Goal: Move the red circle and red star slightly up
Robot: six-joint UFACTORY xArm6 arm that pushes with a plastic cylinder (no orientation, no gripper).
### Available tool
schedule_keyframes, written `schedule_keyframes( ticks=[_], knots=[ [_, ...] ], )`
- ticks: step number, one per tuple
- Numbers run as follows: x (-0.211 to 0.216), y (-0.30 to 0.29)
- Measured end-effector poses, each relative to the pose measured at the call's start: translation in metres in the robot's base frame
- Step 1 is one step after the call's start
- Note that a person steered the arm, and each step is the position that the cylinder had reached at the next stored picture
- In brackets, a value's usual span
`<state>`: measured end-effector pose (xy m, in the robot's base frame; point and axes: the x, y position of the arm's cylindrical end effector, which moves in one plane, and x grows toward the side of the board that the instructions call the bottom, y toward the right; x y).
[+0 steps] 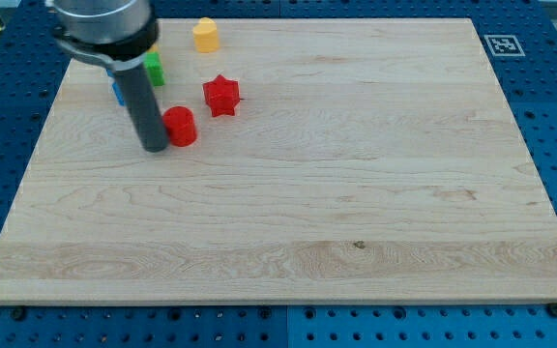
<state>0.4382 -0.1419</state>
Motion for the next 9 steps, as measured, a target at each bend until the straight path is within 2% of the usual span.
schedule_keyframes(
  ticks=[2, 6, 9],
  knots=[
    [-0.006, 0.056],
    [-0.004, 0.034],
    [-0.066, 0.078]
  ],
)
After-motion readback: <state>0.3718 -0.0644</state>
